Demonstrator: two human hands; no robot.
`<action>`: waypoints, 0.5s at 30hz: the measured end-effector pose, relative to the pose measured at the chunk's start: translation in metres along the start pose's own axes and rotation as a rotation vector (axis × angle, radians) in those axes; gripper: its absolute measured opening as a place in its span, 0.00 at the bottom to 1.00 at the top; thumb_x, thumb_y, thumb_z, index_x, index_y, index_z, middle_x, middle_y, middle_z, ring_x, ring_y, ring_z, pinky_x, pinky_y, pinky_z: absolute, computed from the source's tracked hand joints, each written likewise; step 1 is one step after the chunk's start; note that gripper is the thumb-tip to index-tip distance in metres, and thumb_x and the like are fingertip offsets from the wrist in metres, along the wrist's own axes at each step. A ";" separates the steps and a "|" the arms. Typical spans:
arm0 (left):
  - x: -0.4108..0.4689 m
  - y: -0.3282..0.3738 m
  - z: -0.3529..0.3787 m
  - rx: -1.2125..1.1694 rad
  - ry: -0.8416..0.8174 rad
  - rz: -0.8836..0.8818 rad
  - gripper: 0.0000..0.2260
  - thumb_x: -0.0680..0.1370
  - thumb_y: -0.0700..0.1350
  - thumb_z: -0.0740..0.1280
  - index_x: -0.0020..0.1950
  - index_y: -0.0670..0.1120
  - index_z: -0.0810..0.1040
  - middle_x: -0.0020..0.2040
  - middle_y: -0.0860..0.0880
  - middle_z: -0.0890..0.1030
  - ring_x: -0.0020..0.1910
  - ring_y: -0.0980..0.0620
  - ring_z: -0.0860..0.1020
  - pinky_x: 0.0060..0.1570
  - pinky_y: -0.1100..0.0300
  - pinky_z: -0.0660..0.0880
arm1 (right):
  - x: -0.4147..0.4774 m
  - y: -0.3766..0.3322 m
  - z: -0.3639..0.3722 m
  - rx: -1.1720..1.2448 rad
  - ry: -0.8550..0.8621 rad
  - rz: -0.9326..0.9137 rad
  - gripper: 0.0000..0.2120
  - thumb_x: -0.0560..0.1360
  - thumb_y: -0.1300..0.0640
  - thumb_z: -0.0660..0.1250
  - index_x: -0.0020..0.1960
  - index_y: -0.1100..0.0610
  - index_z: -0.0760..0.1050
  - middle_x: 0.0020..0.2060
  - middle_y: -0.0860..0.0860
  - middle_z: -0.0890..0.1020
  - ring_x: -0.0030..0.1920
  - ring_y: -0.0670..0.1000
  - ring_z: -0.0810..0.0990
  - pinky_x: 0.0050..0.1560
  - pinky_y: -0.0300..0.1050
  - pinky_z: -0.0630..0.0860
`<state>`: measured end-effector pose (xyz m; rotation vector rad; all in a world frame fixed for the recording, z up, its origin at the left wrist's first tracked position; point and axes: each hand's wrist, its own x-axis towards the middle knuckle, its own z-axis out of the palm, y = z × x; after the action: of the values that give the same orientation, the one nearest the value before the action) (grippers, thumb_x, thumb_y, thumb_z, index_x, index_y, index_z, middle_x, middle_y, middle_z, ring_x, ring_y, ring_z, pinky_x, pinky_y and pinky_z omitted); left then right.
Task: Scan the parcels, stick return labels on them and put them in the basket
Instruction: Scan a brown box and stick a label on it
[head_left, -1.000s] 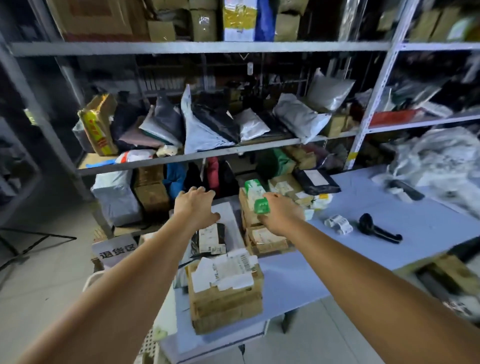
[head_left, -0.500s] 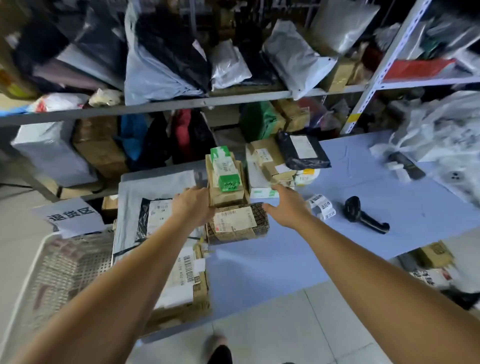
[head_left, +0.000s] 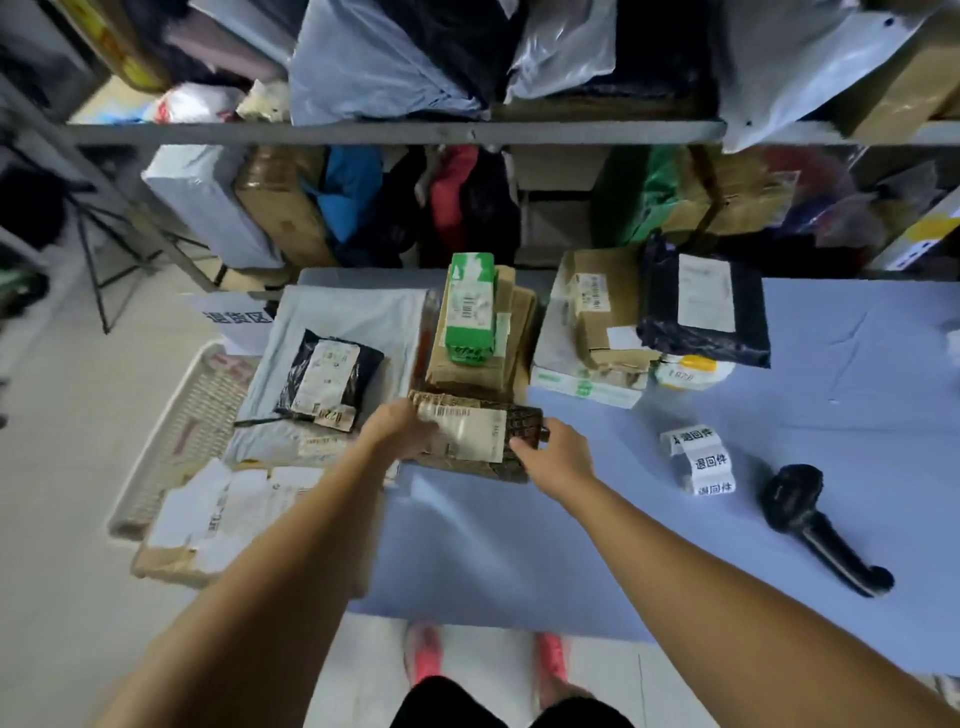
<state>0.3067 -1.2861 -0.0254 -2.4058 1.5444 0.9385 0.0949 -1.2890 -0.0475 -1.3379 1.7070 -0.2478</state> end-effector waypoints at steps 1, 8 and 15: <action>0.000 0.002 0.004 -0.058 0.021 -0.031 0.10 0.79 0.48 0.65 0.51 0.41 0.76 0.45 0.44 0.78 0.41 0.48 0.78 0.35 0.58 0.75 | 0.002 0.001 -0.001 0.015 -0.002 0.005 0.19 0.75 0.49 0.71 0.62 0.58 0.77 0.57 0.55 0.81 0.58 0.57 0.80 0.54 0.48 0.78; -0.023 0.018 0.025 -0.187 0.180 0.006 0.16 0.77 0.49 0.69 0.60 0.43 0.74 0.51 0.42 0.81 0.41 0.49 0.76 0.38 0.58 0.73 | 0.006 0.007 -0.024 0.123 0.045 0.038 0.09 0.73 0.55 0.71 0.52 0.55 0.80 0.49 0.54 0.83 0.49 0.56 0.82 0.50 0.53 0.82; -0.055 0.037 0.053 -0.315 0.215 0.051 0.13 0.75 0.48 0.68 0.57 0.45 0.74 0.51 0.45 0.80 0.46 0.44 0.76 0.42 0.57 0.70 | -0.017 0.029 -0.064 0.117 0.073 -0.029 0.11 0.74 0.54 0.71 0.55 0.57 0.81 0.50 0.55 0.85 0.50 0.56 0.83 0.52 0.57 0.81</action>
<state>0.2371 -1.2378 -0.0289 -2.7768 1.6432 1.0306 0.0272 -1.2869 -0.0218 -1.2823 1.7073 -0.4114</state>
